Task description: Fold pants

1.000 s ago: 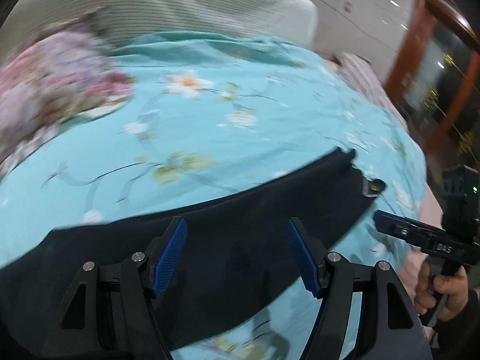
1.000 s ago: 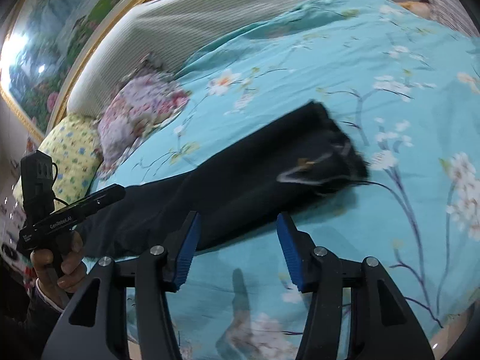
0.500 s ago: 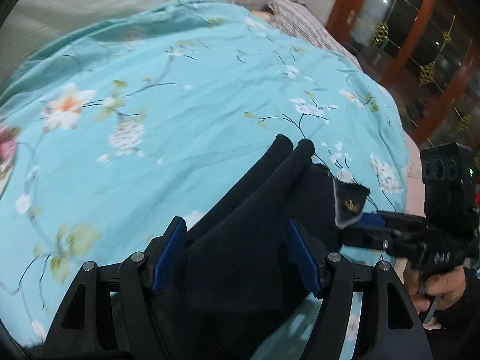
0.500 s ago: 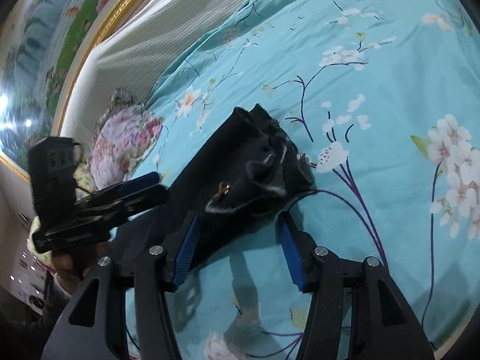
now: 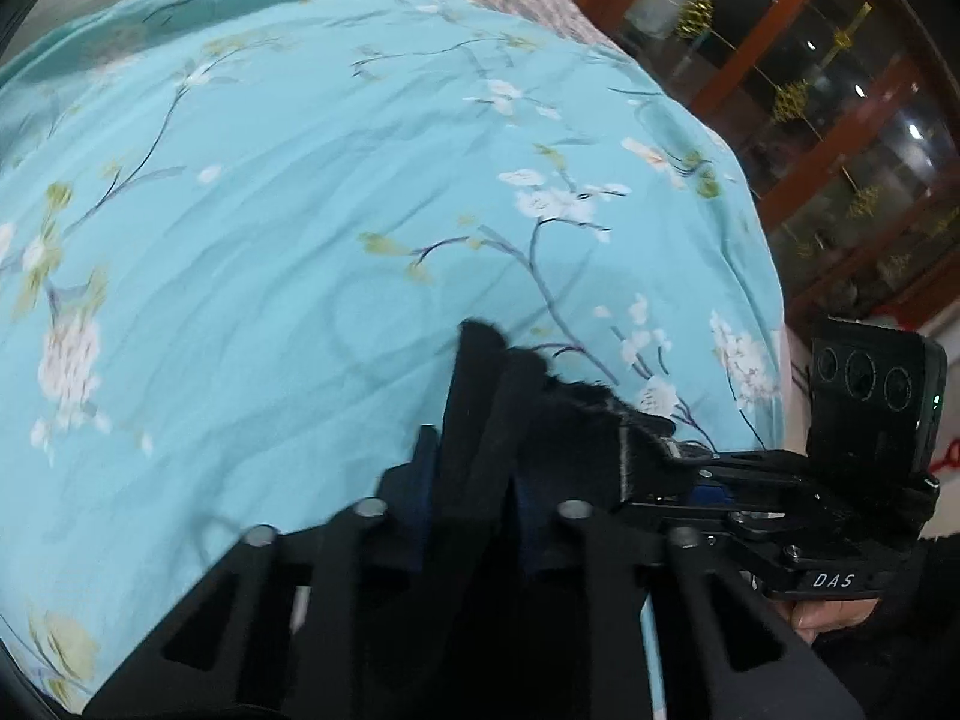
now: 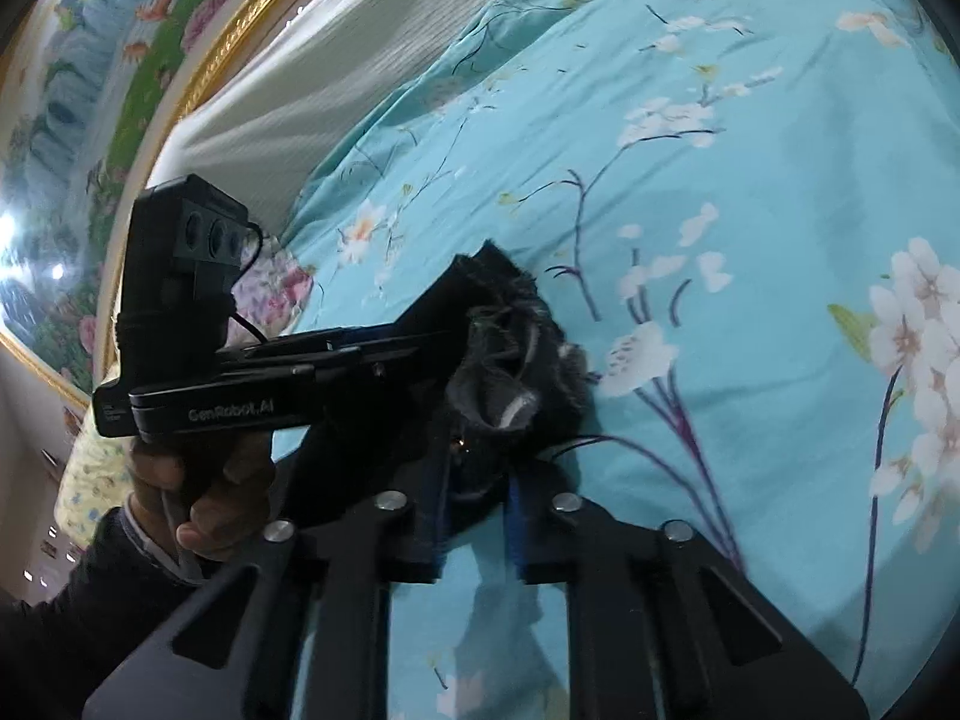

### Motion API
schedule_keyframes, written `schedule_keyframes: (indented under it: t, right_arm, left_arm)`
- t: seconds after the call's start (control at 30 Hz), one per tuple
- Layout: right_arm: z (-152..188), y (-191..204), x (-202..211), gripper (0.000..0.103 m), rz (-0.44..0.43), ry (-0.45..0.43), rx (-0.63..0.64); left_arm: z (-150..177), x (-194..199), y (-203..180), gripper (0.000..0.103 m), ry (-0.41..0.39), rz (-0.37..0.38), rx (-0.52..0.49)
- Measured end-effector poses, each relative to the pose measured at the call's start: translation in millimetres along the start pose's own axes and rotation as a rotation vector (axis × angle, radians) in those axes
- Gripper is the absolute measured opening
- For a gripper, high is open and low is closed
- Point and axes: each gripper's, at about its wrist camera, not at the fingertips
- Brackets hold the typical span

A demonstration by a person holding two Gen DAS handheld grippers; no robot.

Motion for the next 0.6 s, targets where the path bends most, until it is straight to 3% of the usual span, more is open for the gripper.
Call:
schedule_keyframes:
  t: [0.1,0.23,0.4,0.6]
  right_arm:
    - [-3.1,-1.2,5.4,0.012,-0.001,-0.032,0.013]
    - [-17.2,-12.0,19.2,0.012,0.002,-0.087,-0.006]
    - [-20.8,-11.9,28.0,0.012,-0.041,-0.095,-0.009]
    - [-20.5,14.1,36.3,0.012,-0.135,-0.112,0.035]
  left_arm:
    - [-14.2,0.5,-6.9,0.011,-0.020,-0.007,-0.014]
    - [-28.7,8.8,0.7,0.010,-0.072,0.070,0.062]
    - [-23.0,24.5,-3.2,0.010,-0.110,0.083,0.069]
    - [-5.2,75.3,1.8,0.010,-0.202,0.100,0.105]
Point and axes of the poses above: each gripper's, at about its wrist camera, not at the fingertips, and x roughly against the way its jaws point, y to its left, z to its underside, and after that the axes turned 4 degrees about -z, right-handed
